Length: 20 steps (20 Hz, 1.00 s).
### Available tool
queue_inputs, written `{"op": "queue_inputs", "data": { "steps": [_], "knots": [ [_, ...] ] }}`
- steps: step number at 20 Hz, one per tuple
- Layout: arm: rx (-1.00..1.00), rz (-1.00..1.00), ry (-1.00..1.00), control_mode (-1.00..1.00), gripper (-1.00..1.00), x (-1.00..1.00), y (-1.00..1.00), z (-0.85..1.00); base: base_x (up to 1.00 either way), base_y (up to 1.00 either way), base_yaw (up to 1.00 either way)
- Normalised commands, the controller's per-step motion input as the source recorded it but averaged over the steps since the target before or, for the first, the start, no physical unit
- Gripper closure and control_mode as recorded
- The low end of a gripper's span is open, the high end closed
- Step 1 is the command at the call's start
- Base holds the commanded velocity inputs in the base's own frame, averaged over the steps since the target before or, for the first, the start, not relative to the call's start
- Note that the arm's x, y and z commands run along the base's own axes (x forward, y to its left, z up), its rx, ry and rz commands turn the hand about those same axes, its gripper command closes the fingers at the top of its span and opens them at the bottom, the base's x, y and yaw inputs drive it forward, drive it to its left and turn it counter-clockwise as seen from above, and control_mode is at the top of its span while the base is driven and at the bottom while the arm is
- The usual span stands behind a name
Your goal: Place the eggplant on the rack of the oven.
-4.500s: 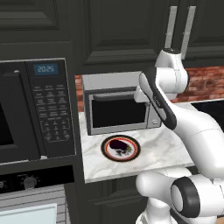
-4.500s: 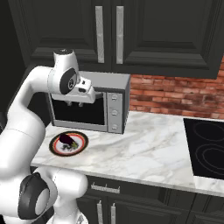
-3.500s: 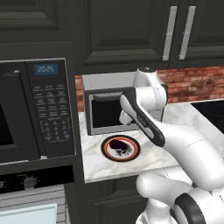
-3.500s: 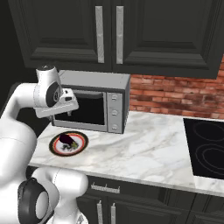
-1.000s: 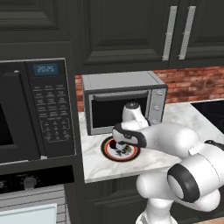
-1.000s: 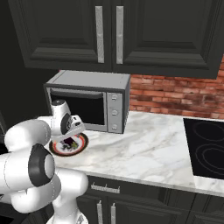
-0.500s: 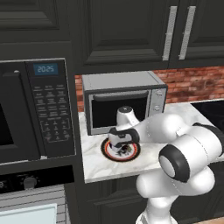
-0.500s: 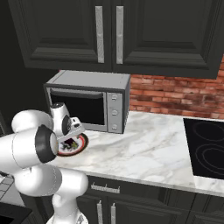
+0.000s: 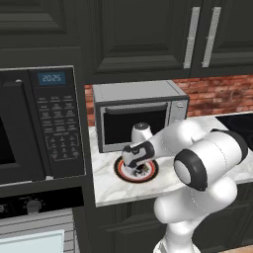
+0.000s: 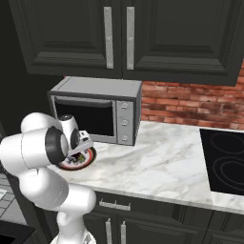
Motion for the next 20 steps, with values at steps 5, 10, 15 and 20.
{"op": "queue_inputs", "data": {
  "steps": [5, 10, 15, 20],
  "knots": [
    [0.03, 0.00, 0.01, -1.00, 1.00, 0.00, 0.00, -0.19, 0.00, 0.00, 0.00],
    [0.00, 0.00, 0.00, -1.00, 1.00, 0.00, 0.00, 0.00, 0.00, 0.00, 0.00],
    [0.00, 0.00, -0.01, -1.00, 1.00, -0.26, 0.00, 0.27, 0.00, 0.00, 0.00],
    [0.01, 0.00, 0.00, -1.00, 1.00, -0.47, 0.01, 0.88, 0.00, 0.00, 0.00]
  ]
}}
